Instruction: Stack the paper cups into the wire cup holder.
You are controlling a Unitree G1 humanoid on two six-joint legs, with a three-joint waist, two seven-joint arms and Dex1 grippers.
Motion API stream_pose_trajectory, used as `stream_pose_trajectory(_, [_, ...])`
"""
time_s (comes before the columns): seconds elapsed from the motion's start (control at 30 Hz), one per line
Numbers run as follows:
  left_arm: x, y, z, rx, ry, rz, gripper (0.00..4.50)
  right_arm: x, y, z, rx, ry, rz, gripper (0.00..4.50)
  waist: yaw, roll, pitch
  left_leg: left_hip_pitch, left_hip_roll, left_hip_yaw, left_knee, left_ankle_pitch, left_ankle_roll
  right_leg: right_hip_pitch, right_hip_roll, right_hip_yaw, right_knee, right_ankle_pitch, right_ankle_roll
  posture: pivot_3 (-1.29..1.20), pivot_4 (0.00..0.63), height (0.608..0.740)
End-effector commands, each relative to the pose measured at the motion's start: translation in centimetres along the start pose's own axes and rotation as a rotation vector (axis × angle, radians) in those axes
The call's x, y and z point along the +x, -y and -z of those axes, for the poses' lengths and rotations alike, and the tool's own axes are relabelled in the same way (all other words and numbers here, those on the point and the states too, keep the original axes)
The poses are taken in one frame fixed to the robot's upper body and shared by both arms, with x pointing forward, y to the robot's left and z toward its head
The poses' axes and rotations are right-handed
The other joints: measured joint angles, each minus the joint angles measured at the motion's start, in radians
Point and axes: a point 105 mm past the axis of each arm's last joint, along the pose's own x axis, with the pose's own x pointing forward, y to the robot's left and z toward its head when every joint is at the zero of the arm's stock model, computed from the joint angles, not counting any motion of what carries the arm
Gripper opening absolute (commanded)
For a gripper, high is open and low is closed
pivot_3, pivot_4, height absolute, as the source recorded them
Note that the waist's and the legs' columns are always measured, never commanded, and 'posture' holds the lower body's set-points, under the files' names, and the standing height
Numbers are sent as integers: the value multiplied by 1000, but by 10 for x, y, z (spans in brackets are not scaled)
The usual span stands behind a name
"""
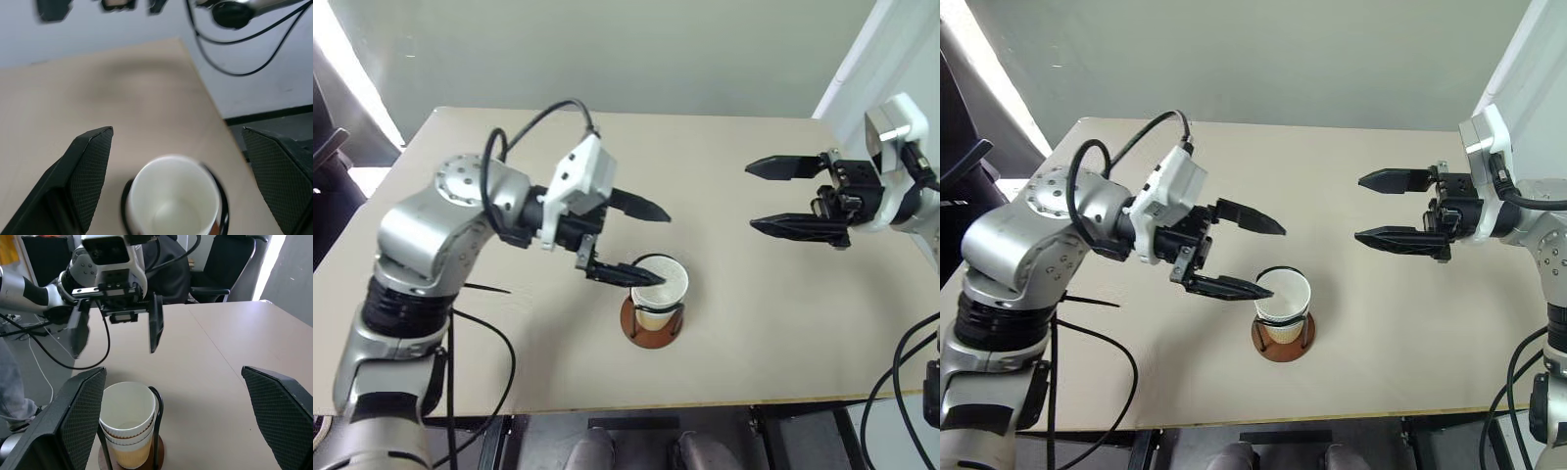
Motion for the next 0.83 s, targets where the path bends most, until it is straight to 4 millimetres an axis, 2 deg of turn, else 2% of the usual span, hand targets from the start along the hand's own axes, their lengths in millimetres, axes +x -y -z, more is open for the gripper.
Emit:
stream_pose_trajectory(0.03, [-33, -9, 2, -7, -32, -152, 4489, -2, -3, -5, -42, -21, -13, 4500, -3, 0, 0, 0, 0, 0, -1, 0, 0, 0, 0, 0, 0, 0, 0, 0, 150, 740])
stream_pose_trajectory(0.17, [-87, 7, 38, -136, -169, -303, 4489, -8, -7, 20, -27, -142, -46, 4500, -13, 0, 0, 0, 0, 0, -3, 0, 1, 0, 0, 1, -2, 0, 0, 0, 150, 740])
stream_pose_trajectory(0.3, [-138, 27, 45, -219, -225, -437, 4489, -22, -7, 28, -24, -214, -51, 4500, -13, 0, 0, -1, 1, 1, -7, -1, 1, -3, 0, 1, -4, 0, 0, 0, 150, 740])
stream_pose_trajectory(0.4, [-162, 43, 43, -252, -257, -490, 4489, -39, -2, 25, -24, -247, -25, 4500, -5, 0, 0, -1, 0, 1, -8, -1, 1, -3, 0, 2, -4, 0, 0, 0, 150, 740])
stream_pose_trajectory(0.5, [-174, 55, 36, -275, -249, -518, 4489, -55, 4, 26, -23, -297, -5, 4500, 2, 0, 0, -1, 0, 1, -8, -1, 2, -2, 0, 2, -3, 0, 0, 0, 150, 740])
stream_pose_trajectory(0.6, [-176, 62, 38, -289, -272, -521, 4489, -63, 7, 30, -14, -333, -2, 4500, 3, 0, 0, 0, 0, 1, -6, -2, 3, -1, 0, 2, -1, 1, -1, 0, 150, 740])
stream_pose_trajectory(0.83, [-168, 66, 48, -311, -261, -515, 4489, -53, 8, 41, -10, -365, -55, 4500, -4, 1, 0, 2, 3, 1, -1, -2, 4, 0, 2, 0, 3, 3, -5, 0, 150, 740])
